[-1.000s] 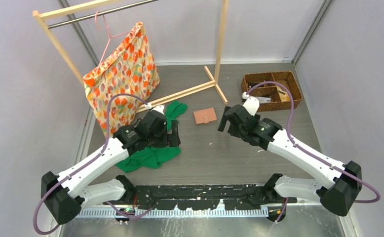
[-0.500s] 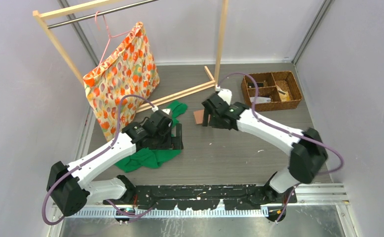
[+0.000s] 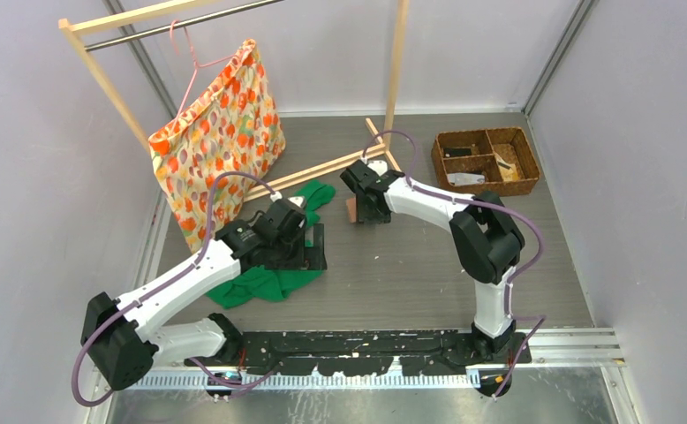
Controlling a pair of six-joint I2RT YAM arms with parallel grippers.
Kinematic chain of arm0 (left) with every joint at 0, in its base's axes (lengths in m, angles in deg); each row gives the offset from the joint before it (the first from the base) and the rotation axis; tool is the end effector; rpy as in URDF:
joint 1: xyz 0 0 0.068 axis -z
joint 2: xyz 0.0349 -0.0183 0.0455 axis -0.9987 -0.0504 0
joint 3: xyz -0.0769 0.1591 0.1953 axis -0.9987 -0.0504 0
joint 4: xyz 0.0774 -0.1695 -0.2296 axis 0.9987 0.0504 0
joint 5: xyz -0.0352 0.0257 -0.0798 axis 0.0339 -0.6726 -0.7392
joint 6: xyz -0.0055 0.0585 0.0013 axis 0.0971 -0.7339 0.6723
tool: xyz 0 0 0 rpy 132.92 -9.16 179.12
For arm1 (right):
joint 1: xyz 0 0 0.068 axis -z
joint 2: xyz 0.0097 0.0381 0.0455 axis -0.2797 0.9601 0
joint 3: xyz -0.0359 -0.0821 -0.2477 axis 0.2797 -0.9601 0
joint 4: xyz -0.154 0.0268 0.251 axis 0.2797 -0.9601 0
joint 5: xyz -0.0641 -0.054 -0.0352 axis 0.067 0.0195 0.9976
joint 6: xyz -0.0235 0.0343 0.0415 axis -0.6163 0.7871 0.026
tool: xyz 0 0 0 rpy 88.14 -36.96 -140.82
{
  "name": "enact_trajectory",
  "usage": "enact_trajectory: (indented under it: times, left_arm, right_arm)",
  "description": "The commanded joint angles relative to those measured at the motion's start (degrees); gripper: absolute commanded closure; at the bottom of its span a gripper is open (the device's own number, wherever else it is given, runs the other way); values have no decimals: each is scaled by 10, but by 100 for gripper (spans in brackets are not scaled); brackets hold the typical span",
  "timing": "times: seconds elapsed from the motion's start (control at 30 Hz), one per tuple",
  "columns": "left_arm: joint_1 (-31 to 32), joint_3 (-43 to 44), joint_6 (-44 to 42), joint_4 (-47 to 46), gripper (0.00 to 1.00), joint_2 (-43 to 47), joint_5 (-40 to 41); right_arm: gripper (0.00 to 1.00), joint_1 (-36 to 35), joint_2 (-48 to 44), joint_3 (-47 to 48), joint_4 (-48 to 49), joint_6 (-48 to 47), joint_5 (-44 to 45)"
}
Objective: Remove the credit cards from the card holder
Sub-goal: Open the card holder at the center of the board.
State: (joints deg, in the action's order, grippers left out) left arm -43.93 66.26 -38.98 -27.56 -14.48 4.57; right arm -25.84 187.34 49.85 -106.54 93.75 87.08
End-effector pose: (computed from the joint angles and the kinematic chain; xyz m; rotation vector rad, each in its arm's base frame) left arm 0.1902 -0.1773 0.2381 0.0264 2.6779 -0.4934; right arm 0.3242 0.2741 0.1557 -0.0314 2.6405 -0.0135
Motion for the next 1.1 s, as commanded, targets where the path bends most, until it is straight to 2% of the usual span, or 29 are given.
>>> enact_trajectory:
  times: [0.0,0.47,0.57,0.67,0.83,1.07]
  left_arm:
    - [2,-9,-3,3,0,21,-9]
    - [2,-2,-7,5,0,1,-31]
    - [2,-5,-7,8,0,1,-32]
    - [2,-8,-6,9,0,2,-33]
    - [2,-4,-2,12,0,2,-36]
    - [2,9,2,8,0,-2,-43]
  right_arm:
    - [56,14,20,52,9,-32,7]
    - [56,33,75,88,38,-52,-16]
    - [66,33,78,84,43,-52,-16]
    - [80,33,70,70,51,-52,-16]
    - [98,33,18,15,81,-54,-52]
    - [99,32,-114,-123,117,-59,-128]
